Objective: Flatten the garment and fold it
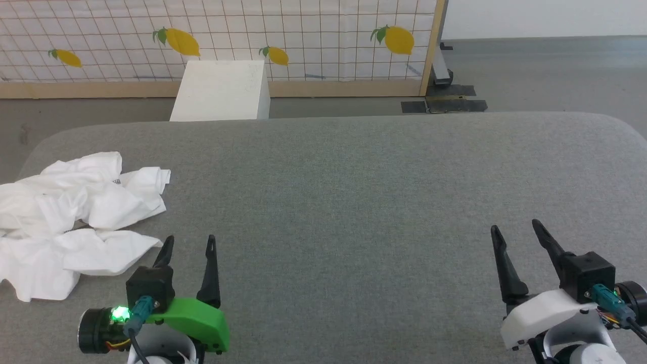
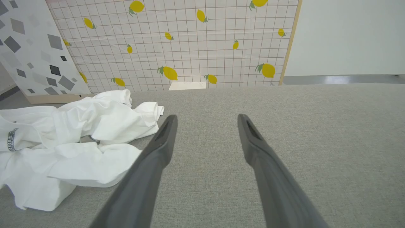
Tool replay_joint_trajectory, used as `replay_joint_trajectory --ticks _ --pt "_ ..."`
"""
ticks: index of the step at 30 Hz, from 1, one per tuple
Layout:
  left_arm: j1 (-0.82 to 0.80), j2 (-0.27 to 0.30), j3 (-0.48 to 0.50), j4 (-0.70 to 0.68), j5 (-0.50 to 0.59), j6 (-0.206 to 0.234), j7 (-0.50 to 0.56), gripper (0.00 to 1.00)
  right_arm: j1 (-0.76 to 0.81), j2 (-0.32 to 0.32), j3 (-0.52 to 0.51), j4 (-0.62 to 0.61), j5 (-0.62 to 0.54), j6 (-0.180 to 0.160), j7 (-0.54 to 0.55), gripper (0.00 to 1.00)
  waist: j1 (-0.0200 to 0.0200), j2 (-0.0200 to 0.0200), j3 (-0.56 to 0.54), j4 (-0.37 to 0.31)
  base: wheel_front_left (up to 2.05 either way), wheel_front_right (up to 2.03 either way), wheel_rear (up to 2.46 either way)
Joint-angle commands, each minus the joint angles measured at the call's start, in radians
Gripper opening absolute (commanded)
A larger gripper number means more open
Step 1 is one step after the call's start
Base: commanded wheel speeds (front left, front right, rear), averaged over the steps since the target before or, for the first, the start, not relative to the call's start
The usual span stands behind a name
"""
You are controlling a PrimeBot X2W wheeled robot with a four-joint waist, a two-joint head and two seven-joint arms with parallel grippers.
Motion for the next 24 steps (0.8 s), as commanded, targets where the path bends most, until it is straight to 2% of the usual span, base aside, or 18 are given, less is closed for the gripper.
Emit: replay_joint_trajectory --ticks 1,24 --pt "0.01 -0.001 0.004 -0.001 -0.009 -0.003 -0.01 1.0 0.002 0.0 -0.01 0.004 0.011 0.0 -0.012 1.0 0.0 0.0 0.001 0.002 0.0 0.0 0.0" --pt "0.028 -0.002 0.017 -0.001 -0.051 0.006 -0.057 1.0 -0.004 0.001 -0.048 0.005 0.009 -0.001 -0.06 1.0 0.0 0.0 0.006 0.078 0.0 0.0 0.0"
